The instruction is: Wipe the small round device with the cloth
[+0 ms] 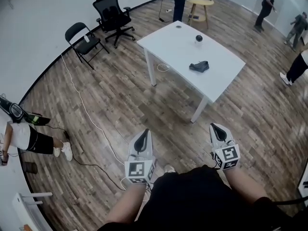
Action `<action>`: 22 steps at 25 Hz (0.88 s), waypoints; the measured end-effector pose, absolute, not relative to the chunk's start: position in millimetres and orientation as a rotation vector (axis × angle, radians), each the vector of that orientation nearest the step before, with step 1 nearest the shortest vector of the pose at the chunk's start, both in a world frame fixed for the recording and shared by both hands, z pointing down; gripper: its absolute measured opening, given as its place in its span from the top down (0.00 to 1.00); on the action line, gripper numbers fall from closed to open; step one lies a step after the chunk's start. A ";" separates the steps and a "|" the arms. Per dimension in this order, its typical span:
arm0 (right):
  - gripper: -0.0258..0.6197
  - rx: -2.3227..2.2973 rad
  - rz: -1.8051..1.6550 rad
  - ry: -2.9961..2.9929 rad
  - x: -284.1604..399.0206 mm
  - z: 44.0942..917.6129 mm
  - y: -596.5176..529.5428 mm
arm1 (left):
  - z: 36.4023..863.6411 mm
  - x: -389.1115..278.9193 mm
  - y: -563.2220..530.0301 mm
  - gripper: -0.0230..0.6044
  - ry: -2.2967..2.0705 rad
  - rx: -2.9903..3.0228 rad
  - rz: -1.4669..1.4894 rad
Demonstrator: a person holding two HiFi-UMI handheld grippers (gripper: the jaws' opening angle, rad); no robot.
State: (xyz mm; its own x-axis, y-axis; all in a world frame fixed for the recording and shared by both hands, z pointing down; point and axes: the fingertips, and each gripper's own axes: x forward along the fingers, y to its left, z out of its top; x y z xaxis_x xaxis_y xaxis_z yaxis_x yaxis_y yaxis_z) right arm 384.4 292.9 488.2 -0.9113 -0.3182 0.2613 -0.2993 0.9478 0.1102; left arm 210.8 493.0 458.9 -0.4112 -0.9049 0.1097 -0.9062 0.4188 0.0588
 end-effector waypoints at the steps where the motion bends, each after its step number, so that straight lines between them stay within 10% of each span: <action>1: 0.96 0.460 -0.097 -2.826 378.6 489.7 293.4 | 459.3 204.0 492.2 0.96 -2.543 1.631 0.014; 22: 0.96 0.449 -0.069 -2.910 243.2 504.5 244.5 | 469.4 109.0 483.1 0.96 -2.606 1.498 0.150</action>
State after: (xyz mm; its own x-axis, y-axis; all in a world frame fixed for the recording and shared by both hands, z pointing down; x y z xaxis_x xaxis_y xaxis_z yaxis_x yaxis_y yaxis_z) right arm 243.2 244.5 504.5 -0.9348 -0.3029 0.1853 -0.2938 0.9529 0.0752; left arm 109.0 483.1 469.4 -0.4980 -0.8517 0.1632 -0.8648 0.5018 -0.0201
